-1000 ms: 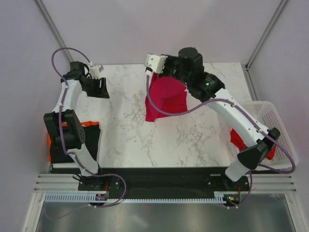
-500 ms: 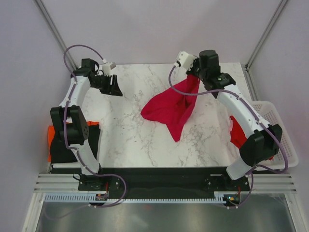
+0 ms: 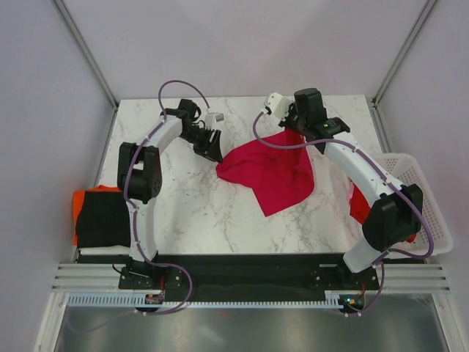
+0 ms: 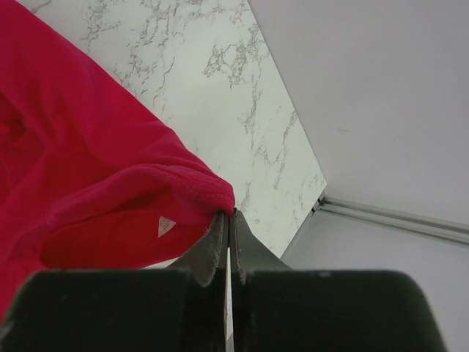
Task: Fold and stack the t-shirts
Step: Flatten the tshirt out
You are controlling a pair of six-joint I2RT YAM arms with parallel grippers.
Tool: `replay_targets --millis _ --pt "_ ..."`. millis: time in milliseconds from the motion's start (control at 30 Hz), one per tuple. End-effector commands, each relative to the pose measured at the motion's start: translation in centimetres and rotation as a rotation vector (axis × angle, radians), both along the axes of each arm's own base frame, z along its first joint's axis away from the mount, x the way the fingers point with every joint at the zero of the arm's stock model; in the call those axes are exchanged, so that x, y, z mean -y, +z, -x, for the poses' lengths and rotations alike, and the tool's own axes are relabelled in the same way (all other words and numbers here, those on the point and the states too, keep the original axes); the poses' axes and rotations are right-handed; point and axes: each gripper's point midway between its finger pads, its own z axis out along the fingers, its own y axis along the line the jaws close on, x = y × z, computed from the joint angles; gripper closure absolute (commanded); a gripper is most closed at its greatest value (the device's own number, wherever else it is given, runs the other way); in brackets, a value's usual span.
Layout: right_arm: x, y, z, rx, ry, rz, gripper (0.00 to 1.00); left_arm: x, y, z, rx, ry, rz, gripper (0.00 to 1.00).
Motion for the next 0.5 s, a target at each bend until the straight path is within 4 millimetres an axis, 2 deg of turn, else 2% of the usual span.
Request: replay_targets --millis 0,167,400,467 --pt "0.1 1.7 0.5 0.047 -0.009 -0.037 1.00 -0.1 0.3 -1.8 -0.011 0.046 0.019 0.43" --pt "0.2 1.4 0.7 0.042 -0.012 -0.035 1.00 0.1 -1.5 -1.5 -0.054 0.041 -0.004 0.48" --pt "-0.1 1.2 0.2 0.043 -0.012 -0.050 1.00 0.4 -1.1 -0.8 -0.076 0.023 0.018 0.52" --pt "-0.3 1.3 0.0 0.047 -0.009 -0.056 1.00 0.5 -1.1 -0.7 -0.079 0.019 0.020 0.57"
